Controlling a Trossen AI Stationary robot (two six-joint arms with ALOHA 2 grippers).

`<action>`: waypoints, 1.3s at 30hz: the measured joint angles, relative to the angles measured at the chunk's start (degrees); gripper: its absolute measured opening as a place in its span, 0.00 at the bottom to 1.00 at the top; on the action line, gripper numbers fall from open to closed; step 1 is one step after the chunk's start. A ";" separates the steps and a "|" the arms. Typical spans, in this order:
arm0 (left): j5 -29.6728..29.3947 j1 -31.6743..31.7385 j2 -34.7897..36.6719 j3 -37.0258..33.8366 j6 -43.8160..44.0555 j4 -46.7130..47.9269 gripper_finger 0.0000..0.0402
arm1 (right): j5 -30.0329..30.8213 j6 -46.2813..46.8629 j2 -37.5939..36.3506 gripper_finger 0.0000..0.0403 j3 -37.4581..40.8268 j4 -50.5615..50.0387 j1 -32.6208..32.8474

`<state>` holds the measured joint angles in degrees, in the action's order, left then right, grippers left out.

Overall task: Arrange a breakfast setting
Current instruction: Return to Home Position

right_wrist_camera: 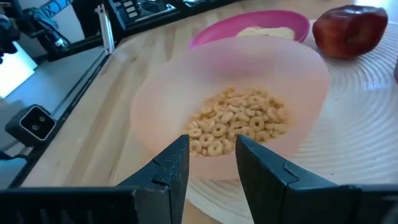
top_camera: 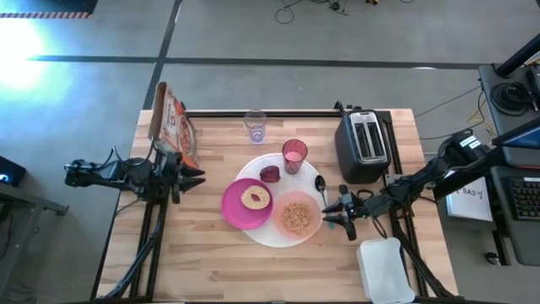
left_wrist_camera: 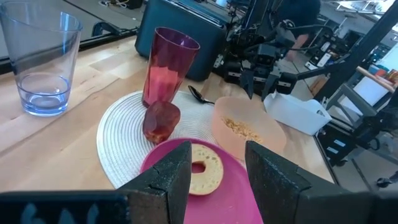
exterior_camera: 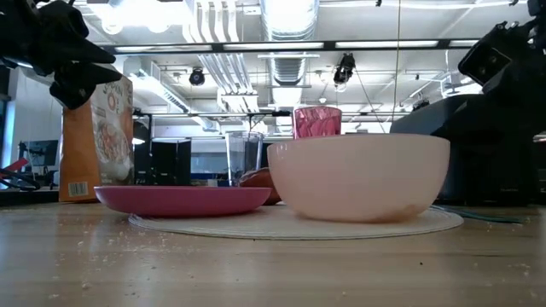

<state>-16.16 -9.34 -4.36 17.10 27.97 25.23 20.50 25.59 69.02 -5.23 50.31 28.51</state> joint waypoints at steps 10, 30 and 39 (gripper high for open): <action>0.00 0.00 -0.20 0.00 -0.40 0.09 0.33 | -0.16 0.40 -1.47 0.30 3.60 -0.29 0.02; 0.24 0.00 -0.48 0.00 7.07 0.09 0.33 | -10.63 -1.58 -1.41 0.30 4.60 -2.34 0.11; 0.24 0.00 -0.48 0.00 7.07 0.07 0.33 | -10.39 -2.61 -1.41 0.30 4.65 -4.94 0.07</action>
<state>-15.92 -9.34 -4.84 17.10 35.05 25.30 10.11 22.98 67.61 -0.58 45.36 28.58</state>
